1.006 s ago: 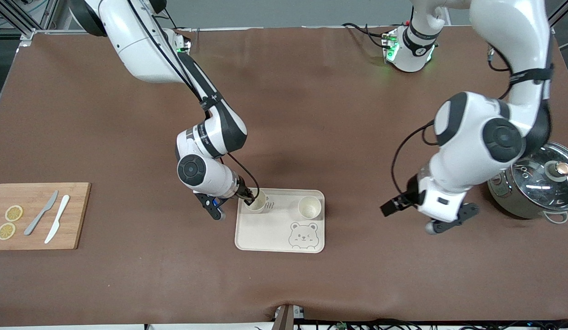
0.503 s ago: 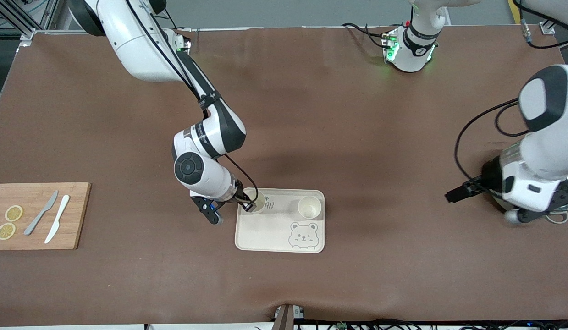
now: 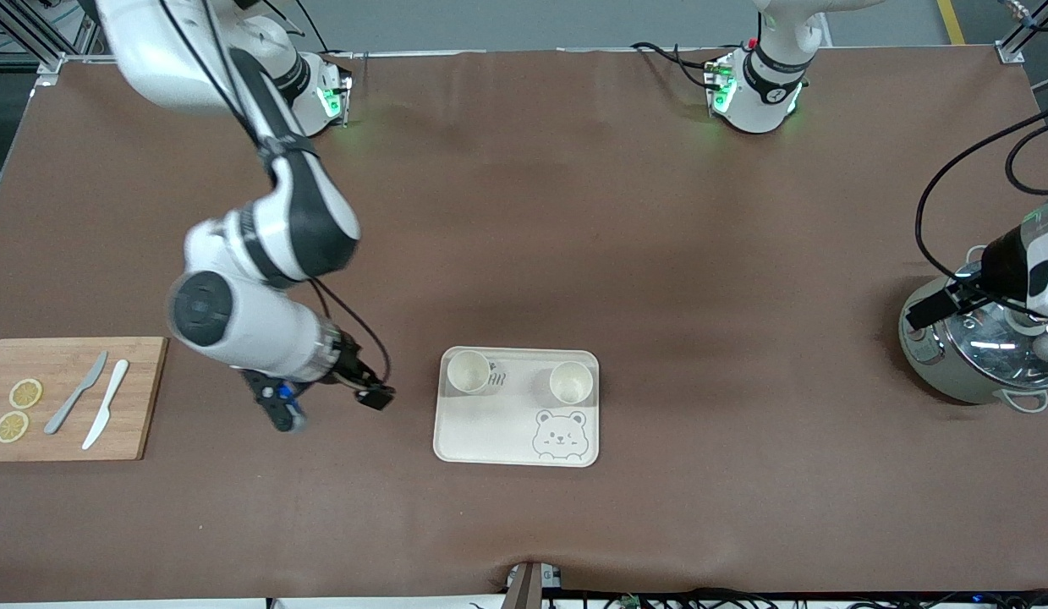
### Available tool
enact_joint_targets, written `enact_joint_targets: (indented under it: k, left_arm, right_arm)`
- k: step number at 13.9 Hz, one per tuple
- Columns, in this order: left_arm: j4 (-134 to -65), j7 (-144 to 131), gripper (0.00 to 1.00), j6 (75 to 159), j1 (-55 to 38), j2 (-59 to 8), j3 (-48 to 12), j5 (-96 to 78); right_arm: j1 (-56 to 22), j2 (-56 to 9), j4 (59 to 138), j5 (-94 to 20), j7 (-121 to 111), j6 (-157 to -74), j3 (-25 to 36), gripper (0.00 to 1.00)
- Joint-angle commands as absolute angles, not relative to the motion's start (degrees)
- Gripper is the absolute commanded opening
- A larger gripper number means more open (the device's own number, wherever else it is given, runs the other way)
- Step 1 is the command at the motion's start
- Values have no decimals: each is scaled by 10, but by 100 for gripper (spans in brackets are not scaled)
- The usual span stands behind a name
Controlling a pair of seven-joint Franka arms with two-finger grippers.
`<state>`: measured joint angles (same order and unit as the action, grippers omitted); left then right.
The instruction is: Place white IKEA cup upright on tray with both arms
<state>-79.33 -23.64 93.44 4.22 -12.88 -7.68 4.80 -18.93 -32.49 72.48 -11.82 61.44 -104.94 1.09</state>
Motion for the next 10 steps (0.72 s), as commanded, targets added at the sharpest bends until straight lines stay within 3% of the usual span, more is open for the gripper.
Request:
enact_joint_targets:
  k: [1,3,10]
  left_arm:
    - [-809,-221,100,899,42,-92,-81,63]
    - [-809,-221,100,880,42,-74,-83,57]
    - [-869,-180,100,867,41,4,-87,16]
  right_arm:
    - [-166,-252,745,-109,546,-976,3,100]
    - [-135,-220,751,-110,527,-928,2,100]
    - [-33,-81,867,-106,317,-904,3,100]
